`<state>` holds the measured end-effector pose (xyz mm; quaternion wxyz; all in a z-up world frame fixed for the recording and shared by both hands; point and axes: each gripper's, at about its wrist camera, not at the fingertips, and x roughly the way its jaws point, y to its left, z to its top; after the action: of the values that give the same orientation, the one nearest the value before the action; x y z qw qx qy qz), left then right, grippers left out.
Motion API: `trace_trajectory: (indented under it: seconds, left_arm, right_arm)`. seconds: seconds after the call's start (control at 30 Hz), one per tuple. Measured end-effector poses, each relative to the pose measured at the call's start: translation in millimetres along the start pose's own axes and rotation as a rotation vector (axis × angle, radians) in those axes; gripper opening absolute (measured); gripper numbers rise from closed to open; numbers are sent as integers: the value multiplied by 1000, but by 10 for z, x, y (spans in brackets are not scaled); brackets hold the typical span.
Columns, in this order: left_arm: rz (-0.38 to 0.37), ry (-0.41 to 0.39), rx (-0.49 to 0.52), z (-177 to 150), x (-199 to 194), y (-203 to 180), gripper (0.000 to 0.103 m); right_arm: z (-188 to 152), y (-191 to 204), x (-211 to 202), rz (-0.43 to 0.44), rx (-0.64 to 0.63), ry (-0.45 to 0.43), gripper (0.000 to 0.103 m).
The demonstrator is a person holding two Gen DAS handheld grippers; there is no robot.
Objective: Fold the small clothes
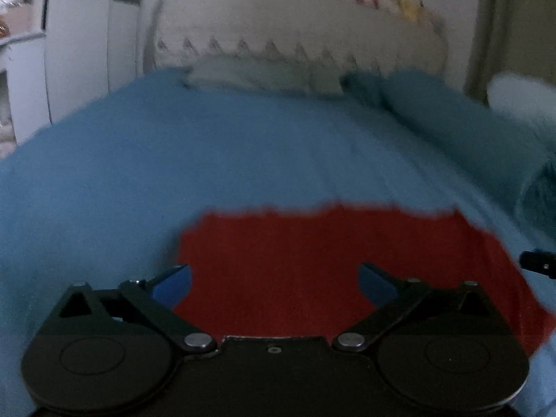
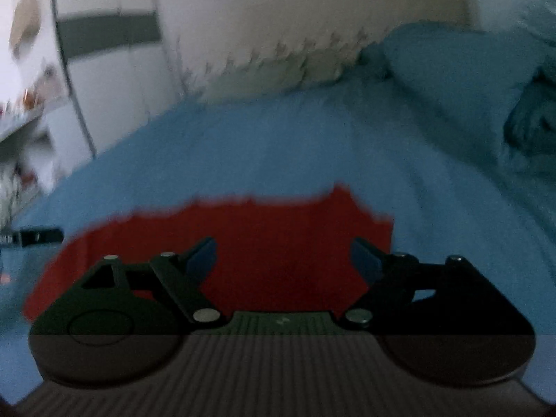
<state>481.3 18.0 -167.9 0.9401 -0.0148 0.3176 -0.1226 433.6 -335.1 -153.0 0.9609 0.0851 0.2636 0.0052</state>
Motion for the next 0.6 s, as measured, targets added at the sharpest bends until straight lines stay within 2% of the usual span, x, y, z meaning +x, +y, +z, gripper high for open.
trace_trajectory:
  seconds: [0.1,0.13,0.2,0.3,0.47,0.6]
  left_arm:
    - [22,97,-3,-271,121,5,103]
    - [52,142,0,-352,182,23,103]
    - [75,201,11,-450,276,55,103]
    - [63,192,17,-474,213,63,103]
    - [75,245,31,-442,176,71,103]
    - [106,312,58,-318,208,14,103]
  right_arm:
    - [-309,18,83,-31,-37,84,100]
    - [-383,-13,127,-55,-44,114,100]
    - [-515,-103,186,-140,-43,154,99]
    - [-566,-258,120,-113,-8,127,98]
    - [-513,-129,4,-185,-127,95,99]
    - [-396,-44,-343,-186,-124,58,99]
